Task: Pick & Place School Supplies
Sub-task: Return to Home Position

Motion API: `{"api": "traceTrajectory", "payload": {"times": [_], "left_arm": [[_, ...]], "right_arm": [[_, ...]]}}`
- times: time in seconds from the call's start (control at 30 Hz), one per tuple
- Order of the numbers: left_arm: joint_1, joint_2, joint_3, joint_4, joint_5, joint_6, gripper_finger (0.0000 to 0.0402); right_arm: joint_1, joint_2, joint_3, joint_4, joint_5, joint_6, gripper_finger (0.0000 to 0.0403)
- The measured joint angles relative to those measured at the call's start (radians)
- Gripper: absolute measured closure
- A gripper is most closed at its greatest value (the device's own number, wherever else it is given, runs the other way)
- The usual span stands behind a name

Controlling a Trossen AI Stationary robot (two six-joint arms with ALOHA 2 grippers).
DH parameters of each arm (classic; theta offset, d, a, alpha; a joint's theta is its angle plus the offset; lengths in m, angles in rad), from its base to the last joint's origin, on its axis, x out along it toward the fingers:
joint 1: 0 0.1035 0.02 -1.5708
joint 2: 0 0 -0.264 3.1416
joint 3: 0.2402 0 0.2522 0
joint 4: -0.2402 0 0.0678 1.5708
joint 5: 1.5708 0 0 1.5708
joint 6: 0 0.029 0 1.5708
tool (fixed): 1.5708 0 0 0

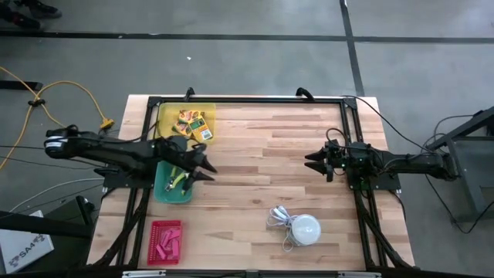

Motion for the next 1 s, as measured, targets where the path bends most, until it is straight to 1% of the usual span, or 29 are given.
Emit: {"api": "traceTrajectory", "payload": {"times": [0.17,0.23,0.6,0.8,1.0], "left_arm": [[-0.017,-0.102,-0.083,0.067,-0.096,-0.001,0.0250],[-0.016,-0.133,-0.118,0.109,-0.120,-0.001,0.0250],[-0.013,-0.297,-0.240,0.172,-0.124,0.027,0.0250],[-0.013,-0.406,-0.301,0.172,-0.176,0.018,0.0250],[-0.013,-0.499,-0.323,0.145,-0.187,0.016,0.0250]], "right_arm": [[0.000,0.001,0.000,0.000,0.000,0.000,0.0213],[0.000,0.001,0.000,0.000,0.000,0.000,0.0213],[0.000,0.001,0.000,0.000,0.000,0.000,0.0213],[0.000,0.001,0.000,0.000,0.000,0.000,0.0213],[0.000,0.001,0.000,0.000,0.000,0.000,0.0213]]}}
